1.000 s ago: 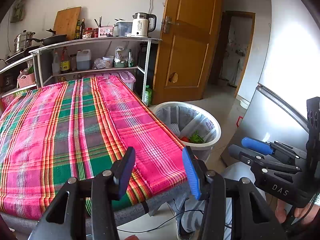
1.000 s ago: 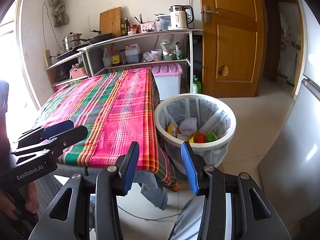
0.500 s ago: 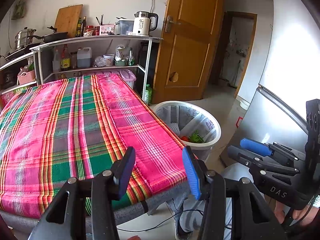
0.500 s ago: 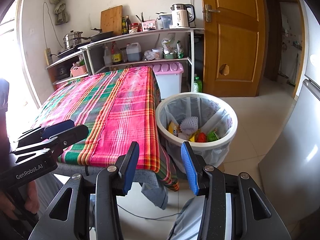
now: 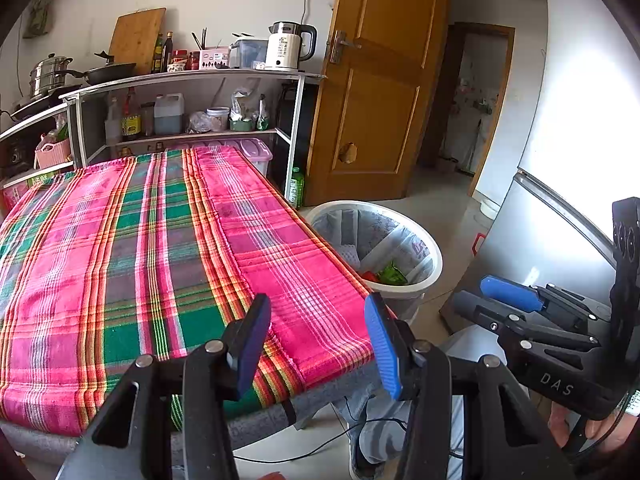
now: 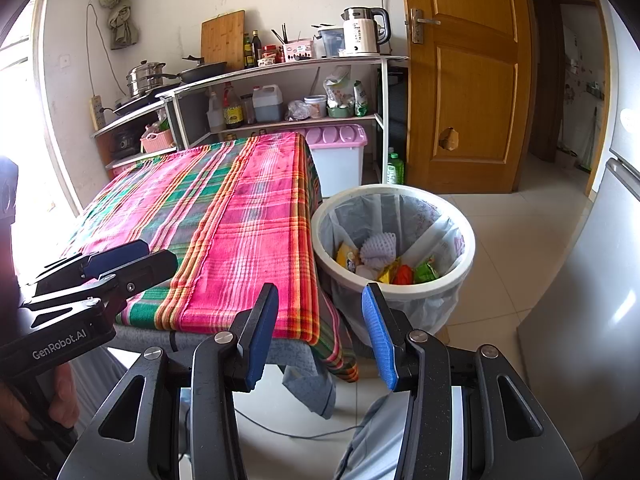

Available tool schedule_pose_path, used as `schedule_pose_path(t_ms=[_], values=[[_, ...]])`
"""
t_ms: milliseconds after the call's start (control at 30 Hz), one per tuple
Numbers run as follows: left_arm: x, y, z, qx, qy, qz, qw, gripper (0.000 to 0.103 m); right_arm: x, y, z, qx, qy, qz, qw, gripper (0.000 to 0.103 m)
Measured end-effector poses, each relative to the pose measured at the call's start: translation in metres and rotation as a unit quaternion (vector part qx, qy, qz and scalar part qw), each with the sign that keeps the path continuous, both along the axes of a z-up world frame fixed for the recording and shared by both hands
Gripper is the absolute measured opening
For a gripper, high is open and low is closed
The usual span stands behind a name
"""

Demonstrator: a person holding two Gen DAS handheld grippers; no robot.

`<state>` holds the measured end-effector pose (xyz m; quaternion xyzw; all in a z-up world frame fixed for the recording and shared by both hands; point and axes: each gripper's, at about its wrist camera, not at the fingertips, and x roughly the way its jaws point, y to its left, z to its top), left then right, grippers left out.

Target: Collect trash

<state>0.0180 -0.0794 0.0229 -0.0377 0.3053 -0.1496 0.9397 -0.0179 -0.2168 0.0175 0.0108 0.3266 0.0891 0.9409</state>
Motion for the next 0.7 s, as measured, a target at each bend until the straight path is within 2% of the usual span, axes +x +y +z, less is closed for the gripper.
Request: schedule_pose_path(t_ms=[700], values=[[0.0009,-0.0022,-0.0041,0.002,0.006,0.0,1.0,0.051,-0.0001,0.0002,-0.0002,0.0,0.0,0.0,1.0,0.045]])
